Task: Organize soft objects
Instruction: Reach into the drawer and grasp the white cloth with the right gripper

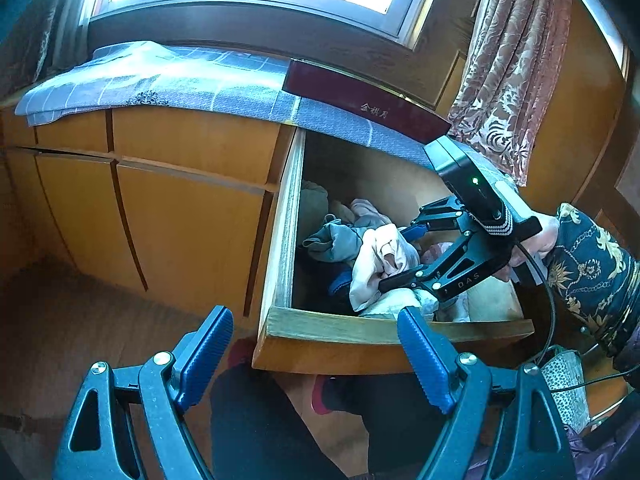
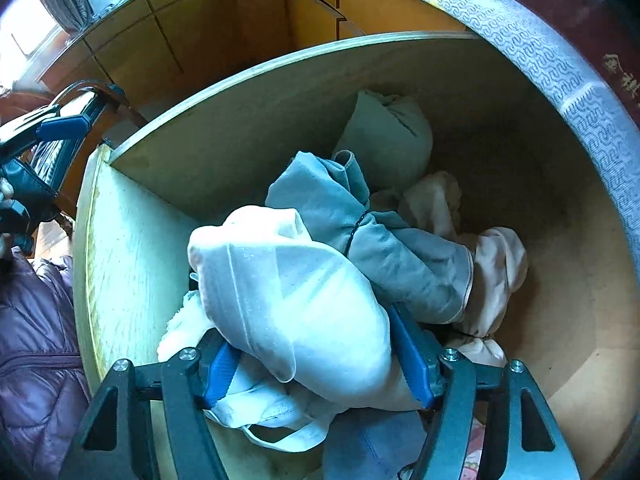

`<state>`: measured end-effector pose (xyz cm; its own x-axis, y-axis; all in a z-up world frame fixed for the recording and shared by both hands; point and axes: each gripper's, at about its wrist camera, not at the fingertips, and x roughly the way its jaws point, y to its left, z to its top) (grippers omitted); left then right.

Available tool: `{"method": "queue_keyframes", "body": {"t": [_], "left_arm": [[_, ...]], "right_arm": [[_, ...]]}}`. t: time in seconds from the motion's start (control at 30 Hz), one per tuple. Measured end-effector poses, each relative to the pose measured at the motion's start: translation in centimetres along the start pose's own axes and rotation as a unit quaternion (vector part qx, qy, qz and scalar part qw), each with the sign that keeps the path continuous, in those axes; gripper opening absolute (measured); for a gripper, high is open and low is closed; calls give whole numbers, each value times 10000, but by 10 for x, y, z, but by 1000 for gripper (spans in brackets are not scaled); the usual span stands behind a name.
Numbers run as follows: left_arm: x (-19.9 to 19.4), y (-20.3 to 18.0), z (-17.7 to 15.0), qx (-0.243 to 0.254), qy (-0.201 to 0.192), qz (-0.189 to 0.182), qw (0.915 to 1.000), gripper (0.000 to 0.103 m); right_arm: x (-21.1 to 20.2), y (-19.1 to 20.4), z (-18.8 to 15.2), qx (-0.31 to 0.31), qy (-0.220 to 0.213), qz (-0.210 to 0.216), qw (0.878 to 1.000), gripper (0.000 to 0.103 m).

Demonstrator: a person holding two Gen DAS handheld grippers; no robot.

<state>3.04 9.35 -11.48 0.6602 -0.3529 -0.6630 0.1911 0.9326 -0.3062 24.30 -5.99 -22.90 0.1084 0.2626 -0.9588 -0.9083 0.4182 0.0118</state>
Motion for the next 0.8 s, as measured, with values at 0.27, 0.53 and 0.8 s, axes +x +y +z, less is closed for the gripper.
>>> {"method": "queue_keyframes", "body": {"t": [0.27,0.53,0.8], "left_arm": [[1,-3,1,48,-5,12,10000,85],[4,1,-2,-14,59,-23,10000,85],[0,-4,2,152,-55,81,9998,82]], "right_arm": [[-8,11,-22,60,-261,-346,9990,41],[-17,17,-47,384,-580,-499,9963,39],[-60,14,-75,1041,-1203,-469,9861,36]]}}
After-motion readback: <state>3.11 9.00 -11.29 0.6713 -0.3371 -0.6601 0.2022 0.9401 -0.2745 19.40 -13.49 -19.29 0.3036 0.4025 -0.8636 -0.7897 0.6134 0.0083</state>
